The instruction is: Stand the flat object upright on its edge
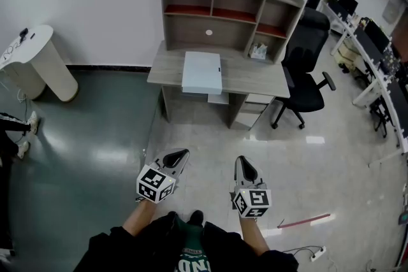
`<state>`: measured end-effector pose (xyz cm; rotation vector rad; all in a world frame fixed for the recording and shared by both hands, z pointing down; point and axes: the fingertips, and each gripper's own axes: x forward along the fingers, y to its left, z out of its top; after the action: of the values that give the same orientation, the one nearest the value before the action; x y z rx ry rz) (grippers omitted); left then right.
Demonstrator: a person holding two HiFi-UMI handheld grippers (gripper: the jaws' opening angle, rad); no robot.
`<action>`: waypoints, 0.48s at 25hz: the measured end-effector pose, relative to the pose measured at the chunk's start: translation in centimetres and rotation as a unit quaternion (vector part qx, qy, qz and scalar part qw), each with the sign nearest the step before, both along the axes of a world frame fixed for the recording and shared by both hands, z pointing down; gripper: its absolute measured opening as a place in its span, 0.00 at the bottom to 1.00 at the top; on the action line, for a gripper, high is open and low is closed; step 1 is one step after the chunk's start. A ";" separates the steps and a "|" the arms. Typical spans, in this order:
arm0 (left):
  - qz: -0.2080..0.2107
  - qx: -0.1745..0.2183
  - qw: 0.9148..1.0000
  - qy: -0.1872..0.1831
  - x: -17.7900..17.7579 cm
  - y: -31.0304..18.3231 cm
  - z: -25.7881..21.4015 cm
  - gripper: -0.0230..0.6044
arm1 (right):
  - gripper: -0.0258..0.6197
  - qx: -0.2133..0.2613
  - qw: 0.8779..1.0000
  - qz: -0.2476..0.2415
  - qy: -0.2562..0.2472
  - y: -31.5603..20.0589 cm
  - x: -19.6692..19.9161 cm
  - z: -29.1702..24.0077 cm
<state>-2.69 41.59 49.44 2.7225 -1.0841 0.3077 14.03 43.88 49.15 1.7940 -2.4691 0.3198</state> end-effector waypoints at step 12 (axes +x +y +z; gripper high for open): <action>-0.027 -0.003 1.000 0.000 -0.3 -2.0 0.1 0.06 | 0.09 0.000 1.000 0.005 -0.010 -1.4 1.4 0.2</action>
<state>-2.97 39.59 49.57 2.6833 -1.1528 0.3014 15.39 42.51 49.33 1.8128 -2.4737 0.3412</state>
